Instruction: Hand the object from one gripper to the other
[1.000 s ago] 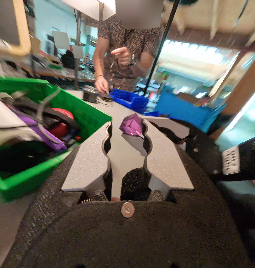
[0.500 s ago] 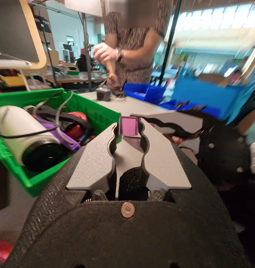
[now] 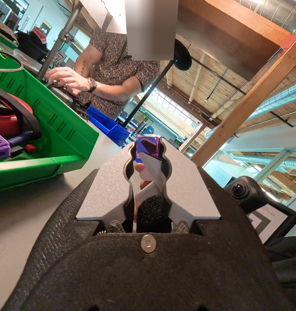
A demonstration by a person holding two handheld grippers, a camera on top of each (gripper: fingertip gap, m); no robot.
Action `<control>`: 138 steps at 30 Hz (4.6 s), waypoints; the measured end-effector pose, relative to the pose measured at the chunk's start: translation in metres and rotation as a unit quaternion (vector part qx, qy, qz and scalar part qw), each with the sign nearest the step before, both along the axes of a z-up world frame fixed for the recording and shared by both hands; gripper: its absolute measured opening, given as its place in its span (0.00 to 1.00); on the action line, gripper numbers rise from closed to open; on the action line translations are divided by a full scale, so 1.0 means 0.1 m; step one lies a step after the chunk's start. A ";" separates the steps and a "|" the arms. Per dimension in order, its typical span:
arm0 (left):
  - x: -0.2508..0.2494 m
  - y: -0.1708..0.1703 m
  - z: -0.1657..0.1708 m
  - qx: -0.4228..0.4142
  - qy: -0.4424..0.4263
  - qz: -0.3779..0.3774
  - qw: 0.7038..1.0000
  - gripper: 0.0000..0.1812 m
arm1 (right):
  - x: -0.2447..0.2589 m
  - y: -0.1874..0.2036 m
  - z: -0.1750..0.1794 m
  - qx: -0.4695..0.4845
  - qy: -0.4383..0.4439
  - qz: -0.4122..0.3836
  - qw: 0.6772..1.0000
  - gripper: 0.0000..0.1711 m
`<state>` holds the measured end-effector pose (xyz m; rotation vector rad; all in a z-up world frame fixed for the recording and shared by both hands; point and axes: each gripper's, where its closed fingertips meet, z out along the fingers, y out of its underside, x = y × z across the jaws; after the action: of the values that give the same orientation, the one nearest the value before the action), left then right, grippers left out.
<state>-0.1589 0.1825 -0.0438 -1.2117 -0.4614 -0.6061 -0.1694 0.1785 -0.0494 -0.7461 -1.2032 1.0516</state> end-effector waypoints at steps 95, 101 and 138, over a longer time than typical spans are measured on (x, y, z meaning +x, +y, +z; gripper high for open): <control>0.03 0.07 -0.11 -0.040 0.035 -0.006 0.999 0.15 | 0.01 -0.02 -0.07 0.033 -0.003 -0.006 0.999 0.18; -0.06 0.00 -0.08 -0.117 0.230 0.088 0.962 0.19 | -0.04 0.07 -0.19 0.161 -0.037 -0.067 0.984 0.18; 0.02 0.07 -0.16 -0.134 0.224 0.086 0.962 0.23 | 0.00 0.18 -0.17 0.193 -0.043 -0.074 0.978 0.17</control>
<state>-0.1572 0.1894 -0.0594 -1.5001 -0.2634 -0.1101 -0.1695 0.1968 -0.0660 -0.5696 -1.3531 0.6418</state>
